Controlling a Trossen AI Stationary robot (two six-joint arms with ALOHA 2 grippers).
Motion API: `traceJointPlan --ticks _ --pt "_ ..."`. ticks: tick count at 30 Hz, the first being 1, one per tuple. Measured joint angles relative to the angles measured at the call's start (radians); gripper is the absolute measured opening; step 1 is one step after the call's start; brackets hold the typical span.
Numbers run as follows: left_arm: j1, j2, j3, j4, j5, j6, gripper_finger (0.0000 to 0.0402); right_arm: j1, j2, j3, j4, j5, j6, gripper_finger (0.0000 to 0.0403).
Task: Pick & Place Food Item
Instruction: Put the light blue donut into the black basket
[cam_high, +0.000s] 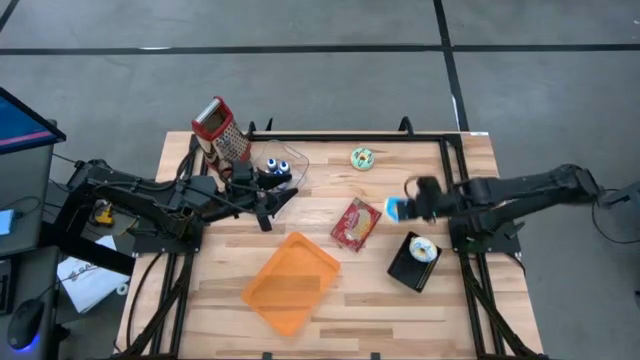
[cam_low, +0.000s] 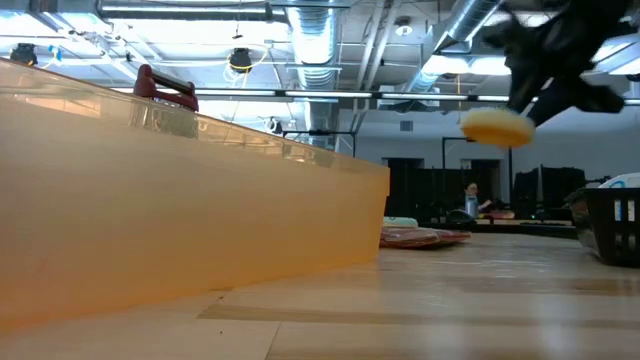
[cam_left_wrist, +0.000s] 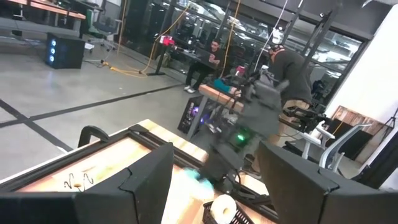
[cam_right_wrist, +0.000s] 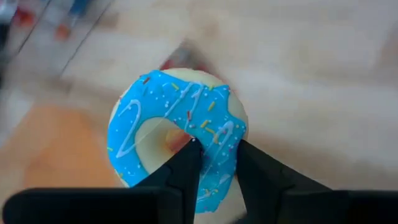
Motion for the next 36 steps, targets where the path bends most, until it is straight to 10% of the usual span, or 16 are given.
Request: traceJointPlan --ticks 8,19,36 --pt "0.0 0.0 0.0 0.034 0.016 -0.004 0.0231 0.395 0.12 0.117 -0.026 0.068 0.257 0.0082" --pt "0.0 0.001 0.001 0.039 -0.026 -0.01 0.0231 0.644 0.441 0.466 -0.578 0.066 0.432 0.0075" --pt "0.0 0.001 0.0 0.046 -0.051 -0.01 0.0231 0.775 0.435 0.181 -0.479 -0.029 0.794 0.0114"
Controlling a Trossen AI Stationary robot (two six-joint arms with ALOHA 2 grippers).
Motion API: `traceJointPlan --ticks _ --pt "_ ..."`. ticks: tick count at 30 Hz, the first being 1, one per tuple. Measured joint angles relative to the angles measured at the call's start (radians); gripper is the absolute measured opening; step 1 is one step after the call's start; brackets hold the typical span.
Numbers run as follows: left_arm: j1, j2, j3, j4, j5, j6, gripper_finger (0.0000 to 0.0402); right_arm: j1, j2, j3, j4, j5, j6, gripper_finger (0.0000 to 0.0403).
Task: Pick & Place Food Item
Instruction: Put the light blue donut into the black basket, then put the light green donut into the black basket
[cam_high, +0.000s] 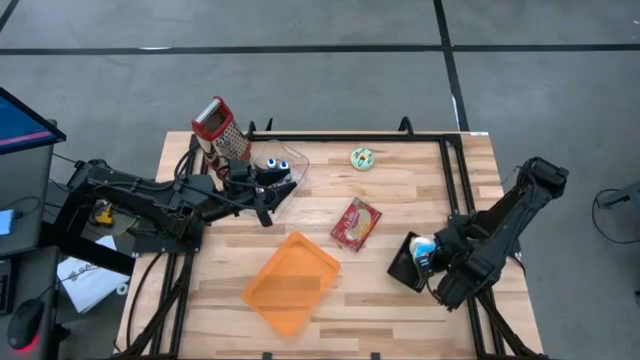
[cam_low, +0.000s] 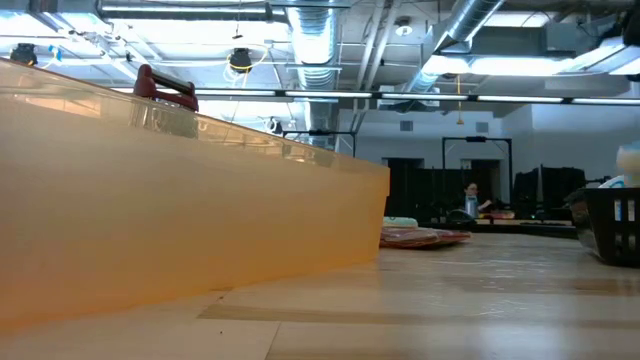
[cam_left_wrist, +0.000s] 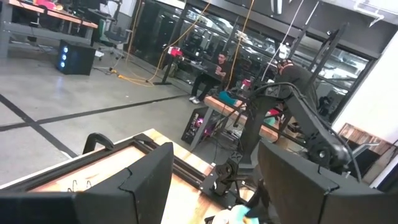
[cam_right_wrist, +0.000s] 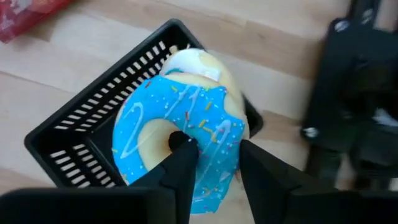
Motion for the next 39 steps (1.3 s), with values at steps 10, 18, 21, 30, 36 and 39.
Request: traceJointPlan --ticks 10,18,21,30,36,39 --pt "0.0 0.0 0.0 0.006 -0.004 0.001 0.0231 -0.043 0.096 -0.044 0.102 0.029 0.001 0.0126" --pt "0.0 0.0 0.0 0.004 -0.008 0.003 0.0231 -0.051 0.112 -0.044 0.162 0.047 0.039 0.0127" --pt "0.0 0.0 0.0 0.004 -0.008 0.003 0.0231 -0.051 0.102 -0.04 0.158 0.052 0.039 0.0127" --pt "0.0 0.0 0.0 0.002 -0.007 0.003 0.0231 -0.059 0.1 0.068 0.049 0.154 0.062 0.0127" --pt "0.0 0.0 0.0 -0.008 -0.006 0.004 0.0231 -0.129 0.1 0.181 -0.048 0.336 0.027 0.0127" --pt "0.0 0.0 0.0 -0.014 -0.003 0.004 0.0231 -0.233 0.083 0.202 -0.002 0.371 -0.11 0.0127"
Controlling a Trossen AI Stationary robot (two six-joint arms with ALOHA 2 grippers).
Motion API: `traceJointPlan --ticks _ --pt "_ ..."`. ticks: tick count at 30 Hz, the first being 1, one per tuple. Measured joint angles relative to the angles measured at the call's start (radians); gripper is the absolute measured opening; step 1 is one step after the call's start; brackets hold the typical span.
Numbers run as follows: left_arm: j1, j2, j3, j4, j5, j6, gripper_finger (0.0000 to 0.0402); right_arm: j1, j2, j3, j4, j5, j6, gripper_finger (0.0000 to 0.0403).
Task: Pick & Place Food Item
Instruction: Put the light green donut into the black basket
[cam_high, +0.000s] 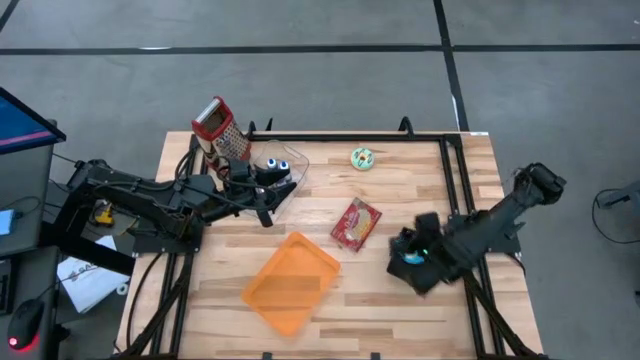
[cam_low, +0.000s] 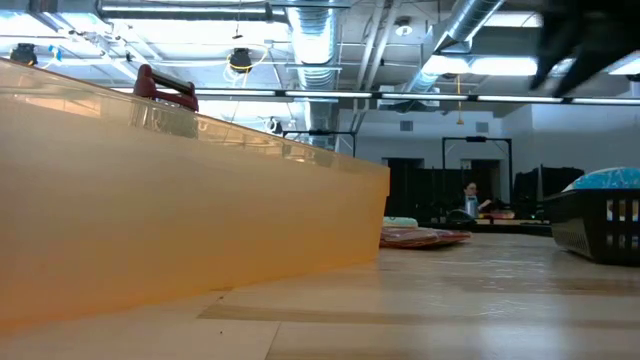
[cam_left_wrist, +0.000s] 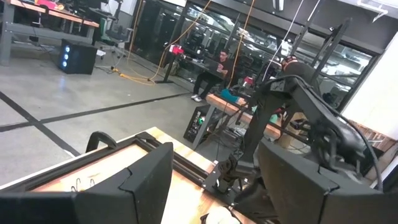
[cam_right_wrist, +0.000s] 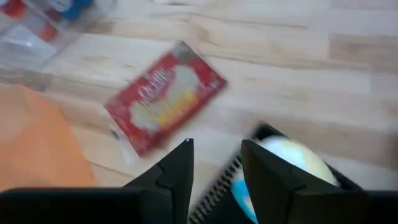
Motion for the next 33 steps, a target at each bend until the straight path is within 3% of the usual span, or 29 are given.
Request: traceJointPlan --ticks 7,14,18,23,33 --pt "0.0 0.0 0.0 -0.006 0.0 0.0 0.0231 -0.379 -0.09 -0.009 0.329 -0.042 -0.554 0.0127" --pt "-0.001 0.0 0.0 -0.024 -0.001 0.008 0.0231 -0.874 -0.046 -0.01 0.568 -0.355 -1.054 0.0127" --pt "-0.008 0.0 0.0 -0.024 0.002 0.039 0.0231 -1.092 0.044 -0.009 0.737 -0.537 -1.218 0.0127" --pt "-0.014 0.0 0.0 -0.043 0.003 0.065 0.0231 -1.226 0.179 -0.005 0.76 -0.649 -1.314 0.0127" --pt "-0.014 0.0 0.0 -0.085 0.004 0.038 0.0231 -1.321 0.32 -0.001 0.834 -0.665 -1.378 0.0132"
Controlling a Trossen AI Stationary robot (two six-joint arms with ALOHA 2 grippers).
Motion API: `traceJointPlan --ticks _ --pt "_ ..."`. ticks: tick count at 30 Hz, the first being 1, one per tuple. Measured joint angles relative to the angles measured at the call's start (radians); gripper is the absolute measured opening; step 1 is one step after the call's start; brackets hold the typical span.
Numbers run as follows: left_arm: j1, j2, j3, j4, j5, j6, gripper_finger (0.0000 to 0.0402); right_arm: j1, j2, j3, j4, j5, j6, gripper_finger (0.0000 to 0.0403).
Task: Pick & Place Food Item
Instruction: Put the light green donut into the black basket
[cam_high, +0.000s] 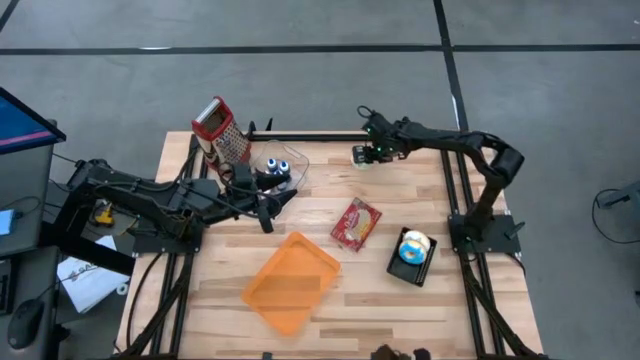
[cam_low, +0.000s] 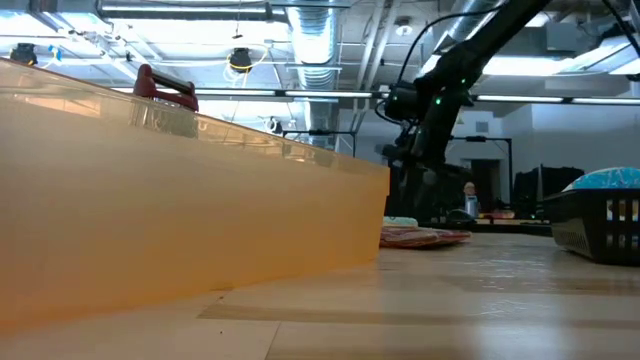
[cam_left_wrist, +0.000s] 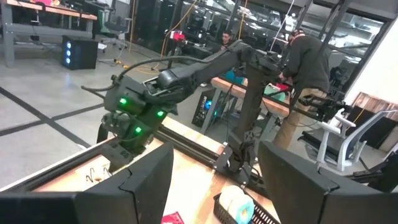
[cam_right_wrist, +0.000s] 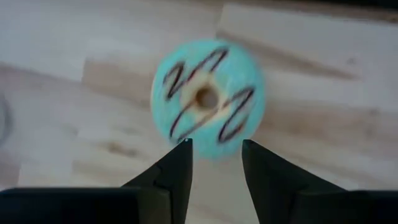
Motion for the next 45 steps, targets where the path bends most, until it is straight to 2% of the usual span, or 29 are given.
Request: traceJointPlan --ticks 10,14,23,31,45 --pt "0.0 0.0 0.0 -0.002 0.0 -0.008 0.0231 -0.064 0.114 0.089 -0.021 -0.029 -0.031 0.021" --pt "0.0 0.0 0.0 -0.002 0.0 -0.015 0.0231 -0.061 0.153 0.121 -0.033 -0.029 -0.05 0.0225" --pt "0.001 0.0 0.0 -0.001 0.0 -0.035 0.0231 -0.065 0.171 0.124 -0.053 0.001 -0.078 0.0211" --pt "0.001 0.0 0.0 -0.001 -0.004 -0.035 0.0231 -0.096 0.17 0.125 -0.051 -0.013 -0.086 0.0193" --pt "0.001 0.0 0.0 0.002 -0.009 -0.04 0.0231 -0.081 0.175 0.124 -0.047 -0.022 -0.085 0.0196"
